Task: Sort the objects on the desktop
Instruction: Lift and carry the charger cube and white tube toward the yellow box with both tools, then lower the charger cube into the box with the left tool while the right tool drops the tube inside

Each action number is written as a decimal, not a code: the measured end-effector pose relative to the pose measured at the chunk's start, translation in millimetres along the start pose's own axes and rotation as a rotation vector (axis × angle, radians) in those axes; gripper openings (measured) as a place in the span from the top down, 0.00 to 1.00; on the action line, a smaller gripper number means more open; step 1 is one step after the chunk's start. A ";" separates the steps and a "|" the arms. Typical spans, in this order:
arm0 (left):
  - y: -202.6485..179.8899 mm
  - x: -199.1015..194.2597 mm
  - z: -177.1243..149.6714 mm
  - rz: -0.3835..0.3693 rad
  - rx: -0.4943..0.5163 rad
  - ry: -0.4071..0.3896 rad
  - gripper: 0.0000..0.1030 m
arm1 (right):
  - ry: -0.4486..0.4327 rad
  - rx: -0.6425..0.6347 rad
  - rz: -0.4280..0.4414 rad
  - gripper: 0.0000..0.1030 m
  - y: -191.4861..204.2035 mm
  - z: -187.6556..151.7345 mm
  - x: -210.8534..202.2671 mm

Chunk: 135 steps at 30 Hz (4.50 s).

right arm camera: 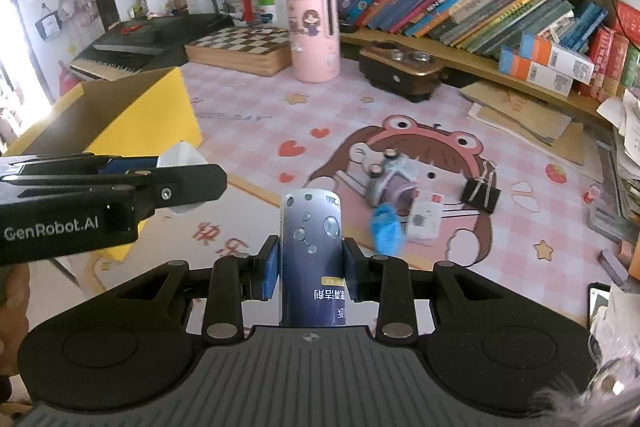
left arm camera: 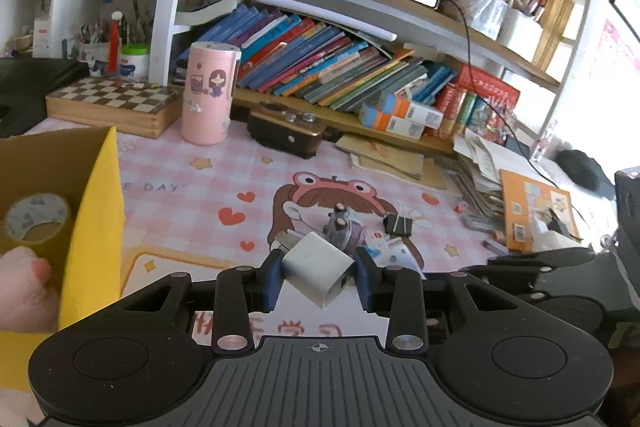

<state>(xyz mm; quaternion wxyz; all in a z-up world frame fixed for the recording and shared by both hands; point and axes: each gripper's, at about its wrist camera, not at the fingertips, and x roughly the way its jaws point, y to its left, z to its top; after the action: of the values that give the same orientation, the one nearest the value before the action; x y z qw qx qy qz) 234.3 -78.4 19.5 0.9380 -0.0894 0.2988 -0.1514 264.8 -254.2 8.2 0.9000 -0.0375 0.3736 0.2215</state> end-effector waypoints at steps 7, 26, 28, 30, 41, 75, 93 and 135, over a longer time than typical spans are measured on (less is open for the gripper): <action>21.2 -29.1 -13.7 -0.038 0.002 0.001 0.66 | 0.017 -0.002 -0.008 0.71 40.7 -10.2 -4.3; 83.9 -111.0 -60.2 -0.069 -0.022 0.018 0.66 | 0.030 0.000 -0.050 0.71 150.4 -46.2 -24.0; 90.9 -120.8 -66.7 -0.059 -0.035 0.021 0.66 | 0.037 -0.007 -0.042 0.71 163.2 -51.9 -24.5; 98.6 -131.4 -74.4 -0.044 -0.050 0.025 0.66 | 0.043 -0.018 -0.031 0.71 177.1 -57.9 -26.2; 130.9 -183.4 -111.5 0.023 -0.102 0.055 0.66 | 0.073 -0.040 0.031 0.71 239.3 -92.3 -34.6; 149.7 -230.2 -127.3 0.079 -0.138 -0.015 0.66 | 0.071 -0.125 0.094 0.71 295.4 -101.3 -46.2; 159.9 -226.6 -109.0 0.091 -0.137 -0.071 0.66 | 0.040 -0.156 0.092 0.71 301.6 -78.9 -36.7; 196.7 -84.2 -9.2 0.412 0.009 -0.008 0.66 | -0.069 -0.289 0.267 0.71 272.1 129.7 118.7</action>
<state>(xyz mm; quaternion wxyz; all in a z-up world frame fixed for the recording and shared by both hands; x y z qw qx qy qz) 208.9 133.9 6.1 0.9507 -0.0230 0.3062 0.0426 307.6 64.7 46.2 0.8600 -0.1090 0.3084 0.3915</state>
